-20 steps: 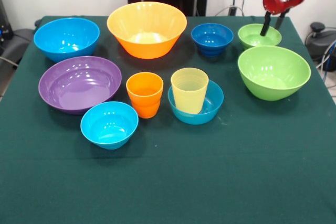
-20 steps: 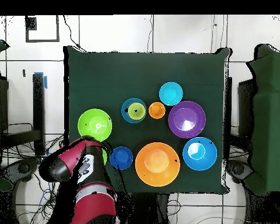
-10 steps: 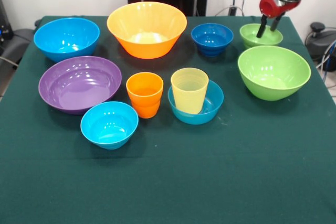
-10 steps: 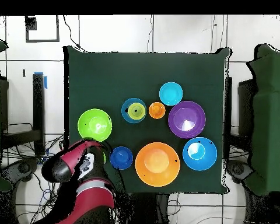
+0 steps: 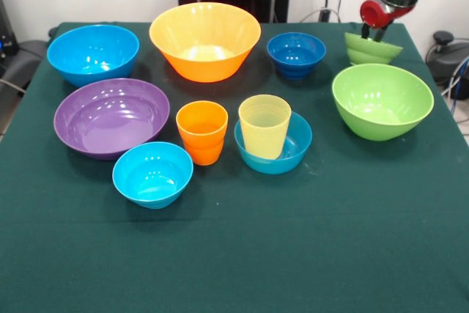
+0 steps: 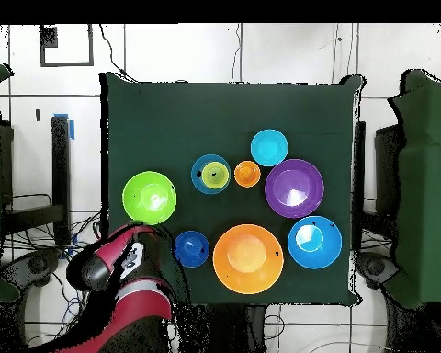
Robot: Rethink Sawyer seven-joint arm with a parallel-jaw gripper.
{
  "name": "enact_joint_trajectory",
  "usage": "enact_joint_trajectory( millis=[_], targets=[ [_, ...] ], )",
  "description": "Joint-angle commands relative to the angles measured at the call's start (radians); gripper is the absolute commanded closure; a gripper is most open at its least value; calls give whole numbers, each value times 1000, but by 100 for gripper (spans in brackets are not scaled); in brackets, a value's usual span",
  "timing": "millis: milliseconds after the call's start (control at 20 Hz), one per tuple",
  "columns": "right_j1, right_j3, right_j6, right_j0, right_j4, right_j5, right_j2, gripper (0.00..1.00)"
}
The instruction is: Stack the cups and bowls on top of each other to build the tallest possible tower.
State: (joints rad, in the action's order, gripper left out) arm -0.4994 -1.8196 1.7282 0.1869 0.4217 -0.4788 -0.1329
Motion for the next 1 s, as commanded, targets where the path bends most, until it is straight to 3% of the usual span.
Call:
enact_joint_trajectory(
  millis=[50, 450, 1000],
  targets=[
    [28, 45, 43, -13, 33, 24, -46, 0],
    [-25, -15, 42, -62, -2, 29, -86, 0],
    [-45, -21, 24, -86, 4, -4, -111, 0]
  ],
)
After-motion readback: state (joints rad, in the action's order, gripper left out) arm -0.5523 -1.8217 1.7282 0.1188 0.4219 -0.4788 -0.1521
